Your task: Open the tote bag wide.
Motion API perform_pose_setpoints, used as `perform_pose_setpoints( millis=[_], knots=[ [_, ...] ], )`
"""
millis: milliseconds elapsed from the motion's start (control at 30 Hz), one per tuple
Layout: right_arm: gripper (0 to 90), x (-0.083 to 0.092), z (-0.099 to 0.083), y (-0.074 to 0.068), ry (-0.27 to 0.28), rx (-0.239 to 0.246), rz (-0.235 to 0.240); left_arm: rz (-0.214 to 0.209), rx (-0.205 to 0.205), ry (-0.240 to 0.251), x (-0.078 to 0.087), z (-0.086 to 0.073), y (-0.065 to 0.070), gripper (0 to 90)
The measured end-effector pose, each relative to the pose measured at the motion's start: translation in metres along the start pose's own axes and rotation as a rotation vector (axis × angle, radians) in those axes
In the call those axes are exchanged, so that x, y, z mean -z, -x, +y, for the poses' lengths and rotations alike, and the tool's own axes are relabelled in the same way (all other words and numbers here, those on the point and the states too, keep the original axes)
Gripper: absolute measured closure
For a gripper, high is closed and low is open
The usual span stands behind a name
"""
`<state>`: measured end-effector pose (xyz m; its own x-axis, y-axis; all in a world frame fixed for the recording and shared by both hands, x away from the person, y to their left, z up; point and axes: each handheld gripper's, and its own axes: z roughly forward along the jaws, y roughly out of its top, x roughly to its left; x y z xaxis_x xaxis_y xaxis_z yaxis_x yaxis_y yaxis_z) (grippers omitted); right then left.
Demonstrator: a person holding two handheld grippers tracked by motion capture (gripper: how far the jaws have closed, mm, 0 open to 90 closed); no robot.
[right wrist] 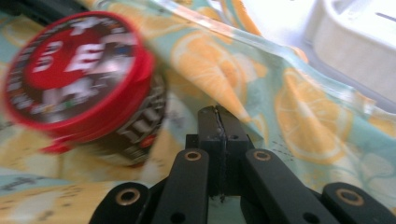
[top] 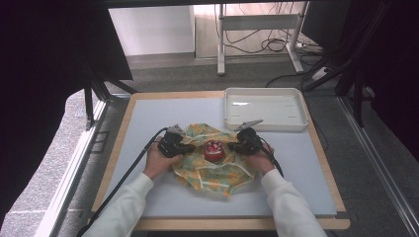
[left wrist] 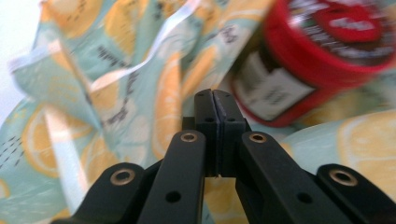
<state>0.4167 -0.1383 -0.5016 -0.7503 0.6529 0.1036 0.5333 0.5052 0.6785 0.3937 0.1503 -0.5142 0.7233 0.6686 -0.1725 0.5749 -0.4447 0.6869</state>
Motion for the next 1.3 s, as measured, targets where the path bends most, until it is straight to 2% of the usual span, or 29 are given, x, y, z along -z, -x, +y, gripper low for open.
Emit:
perform_pose_setpoints(
  millis=[167,233,400,600,800,900,1067,1300],
  knots=[
    [89.2,-0.009,-0.002,0.013,-0.001,-0.041,-0.032,0.034,0.014,-0.017,-0.01,-0.001,-0.003,90.0],
    [89.2,-0.012,-0.003,0.019,-0.014,-0.079,-0.066,0.033,0.027,-0.022,-0.013,-0.001,-0.006,90.0],
    [89.3,-0.015,-0.008,0.027,-0.032,-0.135,-0.081,0.021,0.037,-0.04,-0.017,-0.003,-0.009,90.0],
    [89.2,-0.011,-0.01,0.028,-0.023,-0.144,-0.094,0.012,0.035,-0.044,-0.017,-0.003,-0.007,90.0],
    [89.2,0.01,-0.004,0.012,0.031,-0.076,-0.079,0.005,0.025,-0.042,-0.017,-0.003,-0.005,90.0],
    [89.2,0.02,-0.006,0.0,0.034,-0.065,-0.045,0.002,0.029,-0.041,-0.018,-0.003,-0.004,90.0],
    [89.2,0.023,-0.018,-0.02,-0.013,-0.037,-0.002,0.0,0.025,-0.041,-0.017,-0.003,-0.002,90.0],
    [89.2,0.025,-0.033,-0.044,-0.041,-0.002,0.054,-0.005,0.025,-0.04,-0.017,-0.003,-0.002,90.0]
  ],
)
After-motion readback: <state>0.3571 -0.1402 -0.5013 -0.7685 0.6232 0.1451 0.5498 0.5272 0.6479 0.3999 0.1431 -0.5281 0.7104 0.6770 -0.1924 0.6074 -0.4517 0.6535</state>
